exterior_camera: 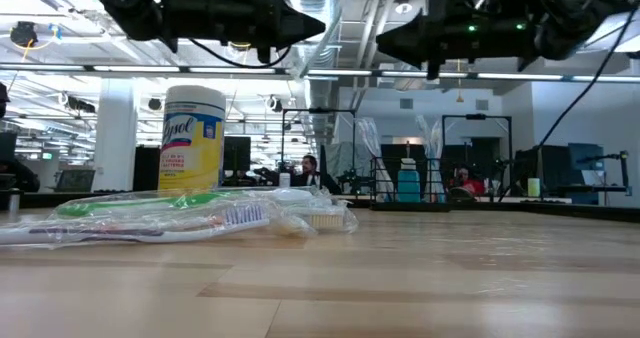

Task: Pick & Place toothbrushing station
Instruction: Put the green toothbrush into the black mesh organizer

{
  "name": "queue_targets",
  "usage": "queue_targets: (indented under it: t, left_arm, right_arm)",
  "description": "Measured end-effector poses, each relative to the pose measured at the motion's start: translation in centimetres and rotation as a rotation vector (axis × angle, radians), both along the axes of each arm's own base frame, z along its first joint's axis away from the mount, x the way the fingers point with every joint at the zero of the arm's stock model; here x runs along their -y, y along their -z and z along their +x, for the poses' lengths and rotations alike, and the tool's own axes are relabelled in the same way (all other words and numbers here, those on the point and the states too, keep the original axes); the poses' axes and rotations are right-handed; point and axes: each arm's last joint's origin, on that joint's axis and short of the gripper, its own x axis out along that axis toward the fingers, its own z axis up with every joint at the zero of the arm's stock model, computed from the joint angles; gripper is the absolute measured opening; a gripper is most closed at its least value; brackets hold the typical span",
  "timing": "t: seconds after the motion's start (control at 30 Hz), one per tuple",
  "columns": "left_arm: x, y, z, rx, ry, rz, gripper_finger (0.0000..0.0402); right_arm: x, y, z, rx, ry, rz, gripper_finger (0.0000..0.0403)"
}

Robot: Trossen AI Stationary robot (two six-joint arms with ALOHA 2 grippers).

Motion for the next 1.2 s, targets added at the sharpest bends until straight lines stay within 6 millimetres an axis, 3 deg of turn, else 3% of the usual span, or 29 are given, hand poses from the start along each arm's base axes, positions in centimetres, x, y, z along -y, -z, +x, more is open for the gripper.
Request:
queue_targets:
  t: [0.43, 1.2]
  left_arm:
    - [-0.7, -0.2, 0.7, 0.023, -0.021, 0.020, 0.0000]
    - [-0.7, -1.2, 0.8, 0.080, -0.026, 0.066, 0.0000]
  right_arm:
    - [-0.4, -1.0, 2.5, 0.021, -0.093, -0.054, 0.0102]
    - [-1.2, -2.1, 2.6, 0.119, -0.134, -0.088, 0.0102]
